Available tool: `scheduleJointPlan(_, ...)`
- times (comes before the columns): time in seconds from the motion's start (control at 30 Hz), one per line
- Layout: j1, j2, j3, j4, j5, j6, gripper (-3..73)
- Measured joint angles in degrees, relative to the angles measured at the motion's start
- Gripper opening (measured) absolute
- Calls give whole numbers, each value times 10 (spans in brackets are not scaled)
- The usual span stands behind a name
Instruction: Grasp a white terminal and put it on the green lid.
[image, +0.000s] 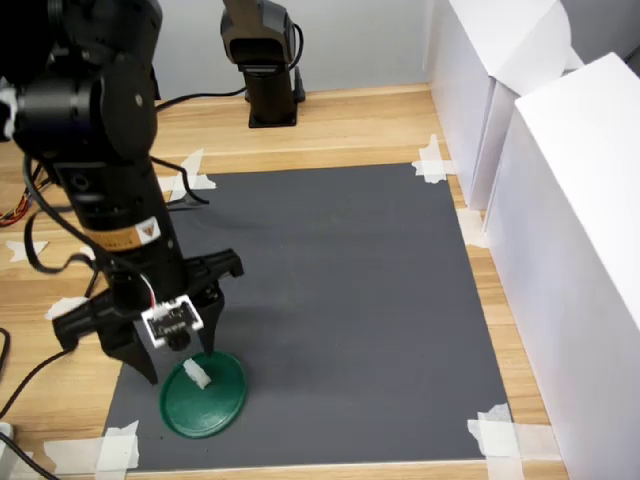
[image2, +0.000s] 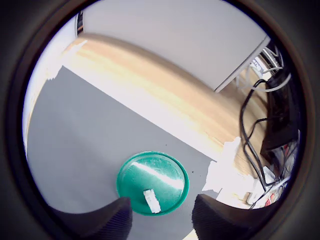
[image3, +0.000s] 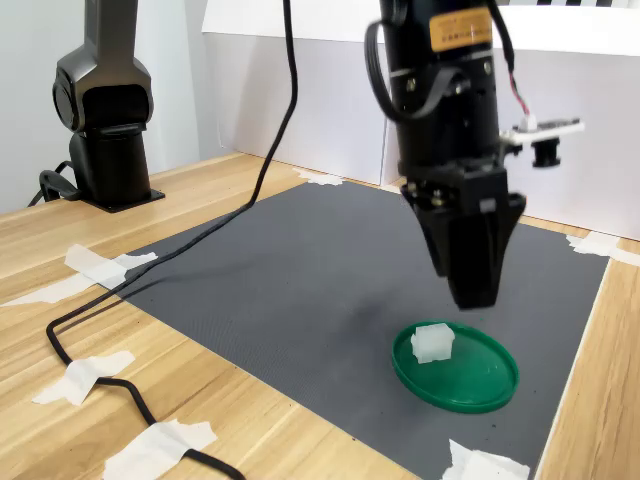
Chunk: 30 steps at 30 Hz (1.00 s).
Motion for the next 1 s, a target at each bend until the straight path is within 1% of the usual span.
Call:
scheduleJointPlan(0.03, 0, -19, 15, 4, -7, 4, 434)
scheduleJointPlan(0.13, 0, -78, 70, 26, -36, 9, 294)
scheduleJointPlan(0.27, 0, -174, 156, 64, -90, 11, 73)
scheduleJointPlan(0.3, 0, -200, 175, 74, -101, 12, 38)
scheduleJointPlan(0.33, 0, -220, 188, 83, -108, 12, 20)
scheduleJointPlan(0.4, 0, -270, 216, 103, -122, 17, -3)
scheduleJointPlan(0.53, 0, -363, 257, 137, -135, 32, -13)
scheduleJointPlan(0.6, 0, -411, 273, 144, -139, 53, -15)
scheduleJointPlan(0.67, 0, -460, 294, 147, -147, 91, -16)
scheduleJointPlan(0.77, 0, -528, 331, 146, -161, 161, -16)
scheduleJointPlan(0.83, 0, -570, 364, 138, -172, 205, -16)
scheduleJointPlan(0.9, 0, -617, 404, 119, -184, 242, -16)
scheduleJointPlan(1.0, 0, -683, 467, 88, -194, 277, -16)
